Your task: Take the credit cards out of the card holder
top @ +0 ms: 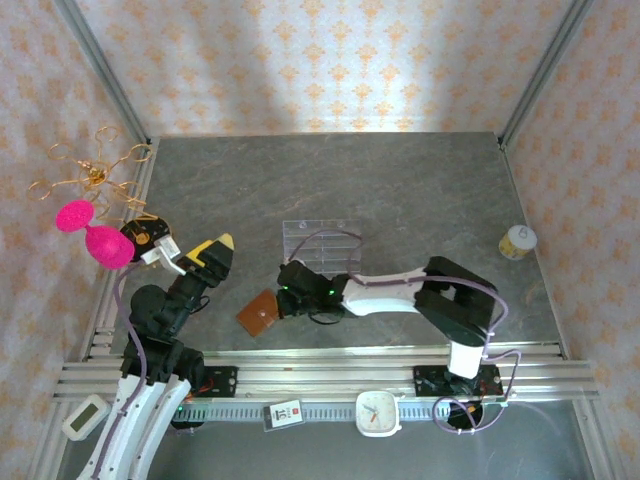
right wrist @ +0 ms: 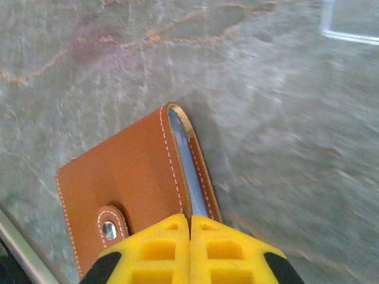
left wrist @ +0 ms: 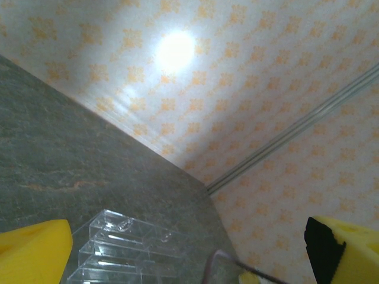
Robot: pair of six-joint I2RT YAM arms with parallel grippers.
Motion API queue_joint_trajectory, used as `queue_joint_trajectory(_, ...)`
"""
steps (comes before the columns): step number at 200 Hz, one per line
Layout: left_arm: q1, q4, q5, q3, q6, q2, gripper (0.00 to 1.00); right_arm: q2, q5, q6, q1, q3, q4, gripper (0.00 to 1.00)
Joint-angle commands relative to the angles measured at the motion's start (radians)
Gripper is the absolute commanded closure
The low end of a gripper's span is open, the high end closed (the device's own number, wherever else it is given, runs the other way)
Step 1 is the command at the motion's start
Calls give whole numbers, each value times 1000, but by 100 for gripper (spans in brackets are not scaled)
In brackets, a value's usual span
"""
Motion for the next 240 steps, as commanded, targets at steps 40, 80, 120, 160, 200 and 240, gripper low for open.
queue_joint_trajectory(40, -18, -44, 190, -71, 50, 88, 12, -349, 56, -152, -125, -242, -249, 100)
queue_joint_trajectory(80, -191, -55, 94, -179, -18, 52, 15, -361, 131, -111, -141, -269, -208, 69)
queue_joint_trajectory(120, -504, -13, -153, -197, -5, 179, 19, -507, 163, 1, -141, -382, -141, 59)
queue_joint_trajectory(160, -700, 95, -338, -168, 51, 421, 22, -564, 58, 60, -141, -483, -73, 75)
queue_joint_trajectory(200, -702, 197, -295, -147, 108, 586, 22, -474, 9, 41, -141, -495, -29, 80)
queue_joint_trajectory(240, -702, 266, -201, -146, 120, 685, 21, -368, 21, -23, -168, -433, 5, 87)
